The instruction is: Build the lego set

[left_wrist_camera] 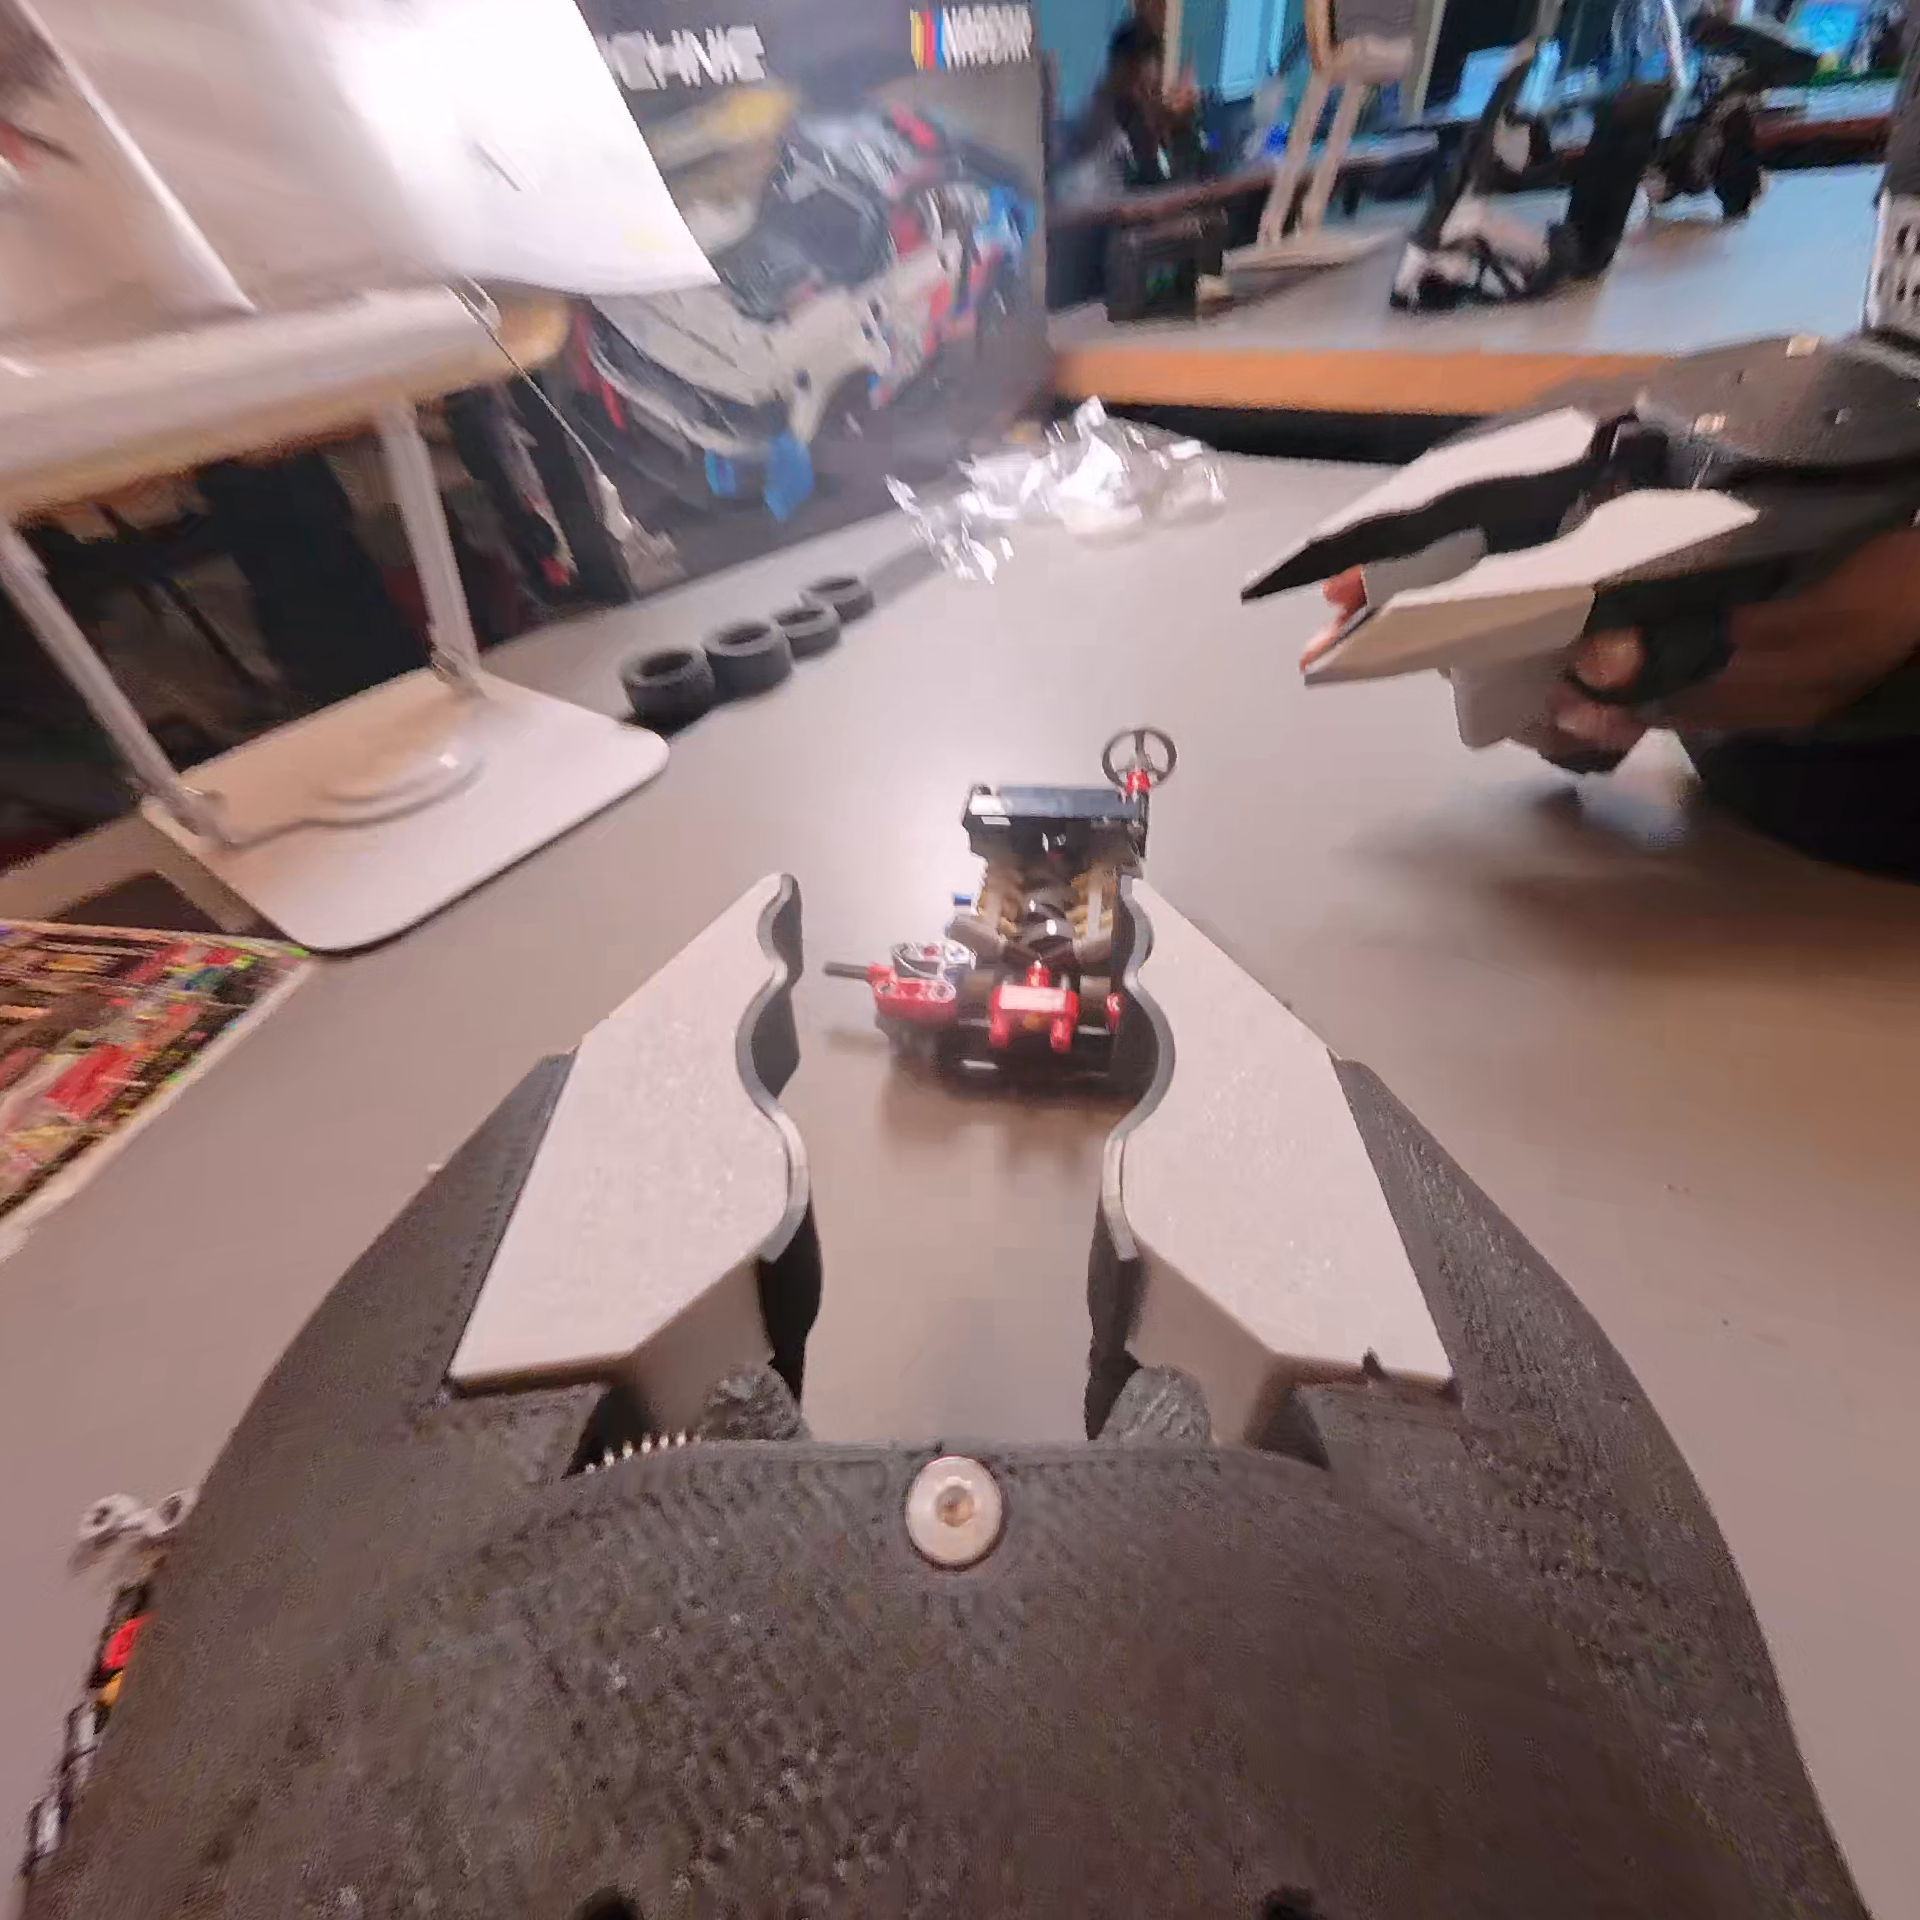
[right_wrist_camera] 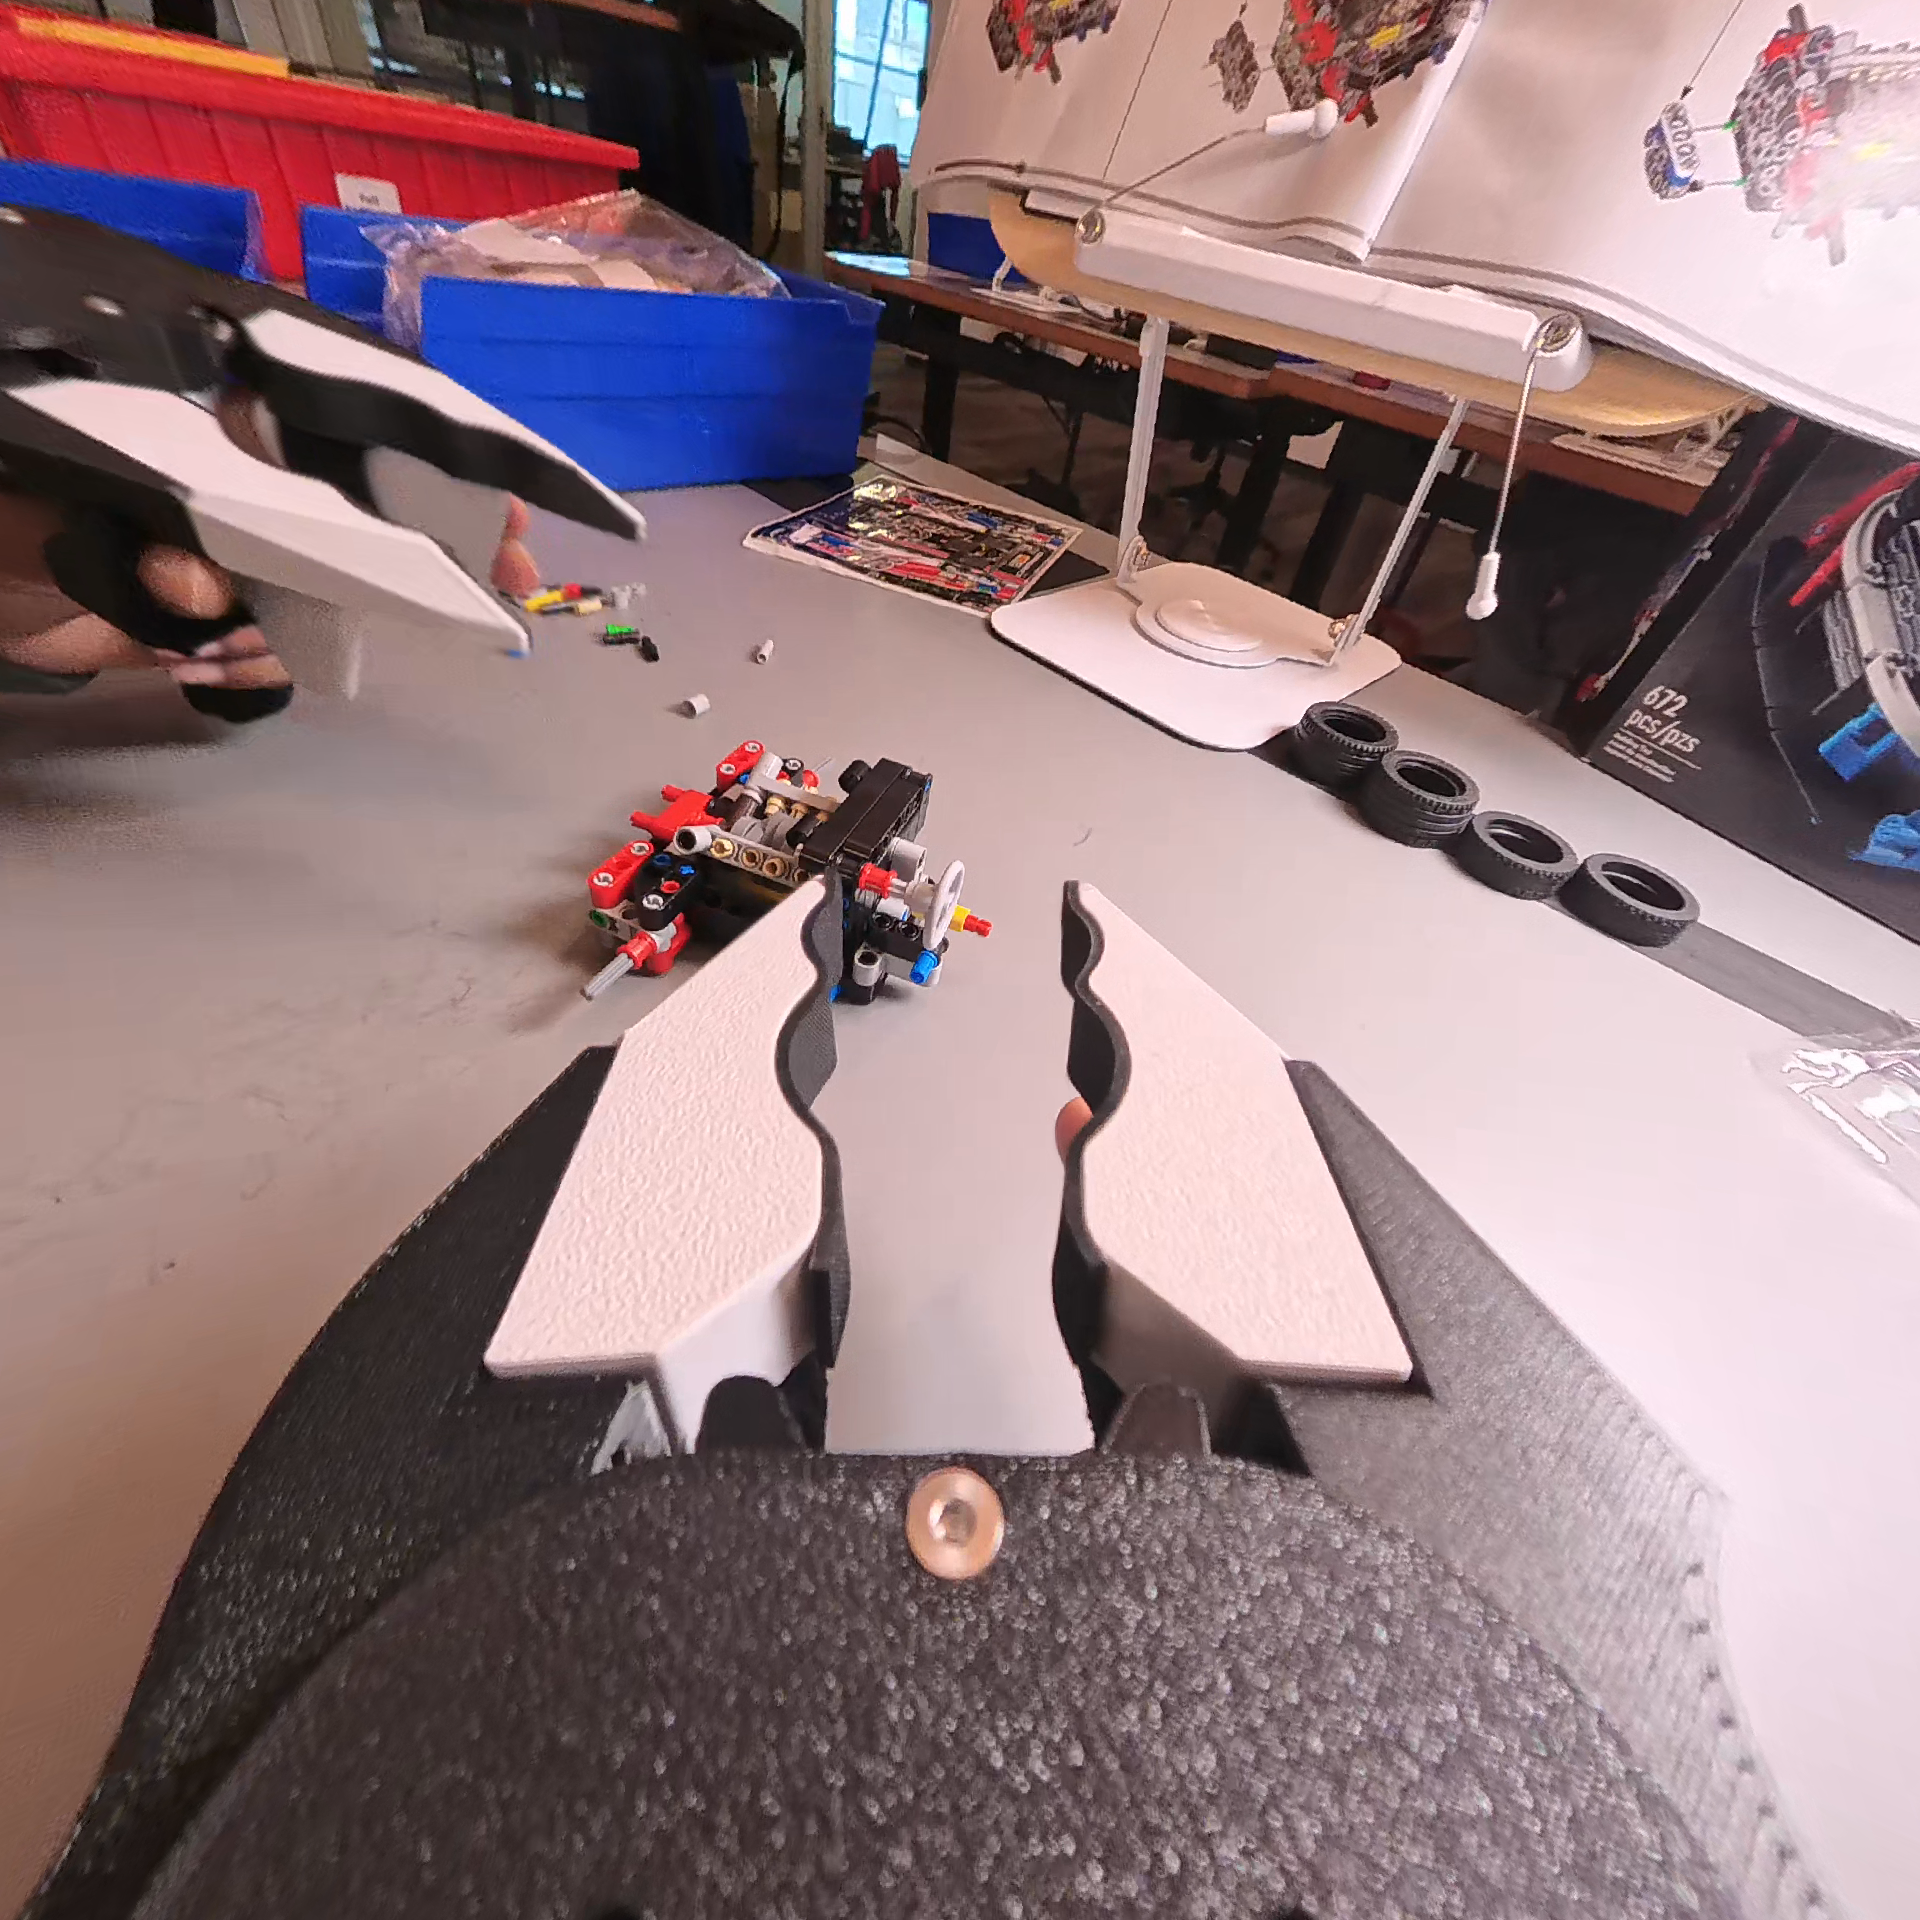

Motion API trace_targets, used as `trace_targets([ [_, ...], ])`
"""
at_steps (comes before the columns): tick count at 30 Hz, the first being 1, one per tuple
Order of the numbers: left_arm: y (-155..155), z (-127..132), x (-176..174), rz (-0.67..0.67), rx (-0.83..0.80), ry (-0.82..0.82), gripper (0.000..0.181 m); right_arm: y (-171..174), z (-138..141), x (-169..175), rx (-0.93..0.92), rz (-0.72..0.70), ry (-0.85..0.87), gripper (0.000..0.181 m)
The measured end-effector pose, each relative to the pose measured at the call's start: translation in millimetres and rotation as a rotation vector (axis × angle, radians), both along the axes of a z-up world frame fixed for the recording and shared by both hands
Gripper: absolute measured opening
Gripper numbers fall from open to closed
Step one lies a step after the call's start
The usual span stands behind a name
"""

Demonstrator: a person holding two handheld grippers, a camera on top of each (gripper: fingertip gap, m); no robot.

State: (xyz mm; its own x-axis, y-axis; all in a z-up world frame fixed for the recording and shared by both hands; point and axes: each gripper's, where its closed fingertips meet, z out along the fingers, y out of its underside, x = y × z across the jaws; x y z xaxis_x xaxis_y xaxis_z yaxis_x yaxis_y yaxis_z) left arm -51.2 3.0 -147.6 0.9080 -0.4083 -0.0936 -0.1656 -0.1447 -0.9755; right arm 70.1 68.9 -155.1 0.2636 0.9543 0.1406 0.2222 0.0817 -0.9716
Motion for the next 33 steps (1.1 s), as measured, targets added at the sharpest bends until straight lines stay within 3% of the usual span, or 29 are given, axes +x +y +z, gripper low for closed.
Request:
trace_targets([
  [1,-3.2,8.6,-4.1,0.025,0.044,-0.008,0.057,0.5,1.8,0.3,-0.002,-0.003,0.011,0.042],
  [7,-10.9,30.3,-29.1,0.150,0.163,-0.024,0.057,3.6,8.0,-0.1,-0.017,-0.017,0.049,0.050],
  [19,-9.7,39.5,-51.7,0.244,0.222,-0.010,0.055,10.5,16.5,-5.1,0.041,-0.053,0.081,0.047],
  [26,-10.8,43.6,-41.4,0.227,0.248,0.030,0.054,50.8,20.8,-28.5,0.096,-0.177,0.120,0.045],
  [33,-15.7,49.0,-40.2,0.227,0.262,0.011,0.051,74.7,33.0,-58.5,0.066,-0.168,0.186,0.046],
])
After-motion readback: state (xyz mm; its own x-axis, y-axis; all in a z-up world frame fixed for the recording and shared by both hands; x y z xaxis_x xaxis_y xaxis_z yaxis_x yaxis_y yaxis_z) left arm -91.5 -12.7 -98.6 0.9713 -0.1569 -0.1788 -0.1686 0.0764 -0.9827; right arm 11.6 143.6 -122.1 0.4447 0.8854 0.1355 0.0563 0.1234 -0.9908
